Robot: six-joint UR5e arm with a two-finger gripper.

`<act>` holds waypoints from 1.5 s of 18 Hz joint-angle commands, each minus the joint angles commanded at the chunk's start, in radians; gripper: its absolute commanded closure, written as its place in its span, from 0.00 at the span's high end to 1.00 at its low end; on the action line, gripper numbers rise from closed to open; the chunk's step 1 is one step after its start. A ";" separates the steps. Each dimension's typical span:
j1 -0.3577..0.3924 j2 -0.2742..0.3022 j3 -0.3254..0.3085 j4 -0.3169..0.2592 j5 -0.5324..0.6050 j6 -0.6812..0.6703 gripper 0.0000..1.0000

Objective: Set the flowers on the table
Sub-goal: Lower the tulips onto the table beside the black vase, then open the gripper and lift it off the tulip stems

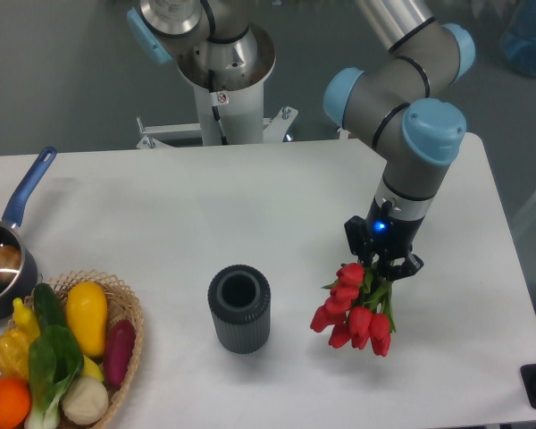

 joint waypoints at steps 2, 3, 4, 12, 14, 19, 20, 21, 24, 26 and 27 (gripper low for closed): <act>0.000 0.000 -0.014 -0.002 0.000 0.000 0.27; 0.000 -0.002 -0.017 -0.002 0.002 0.000 0.27; 0.000 0.000 -0.020 -0.003 0.002 0.000 0.27; 0.006 0.002 -0.064 0.000 0.000 0.002 0.28; 0.008 0.002 -0.068 -0.002 0.000 0.011 0.29; 0.009 0.002 -0.083 0.000 0.000 0.041 0.35; 0.009 0.002 -0.083 0.000 0.000 0.046 0.36; 0.011 0.002 -0.083 0.000 0.000 0.051 0.39; 0.011 0.002 -0.083 0.000 0.002 0.063 0.41; 0.011 0.002 -0.084 0.000 0.000 0.067 0.42; 0.011 0.002 -0.084 0.000 0.000 0.067 0.42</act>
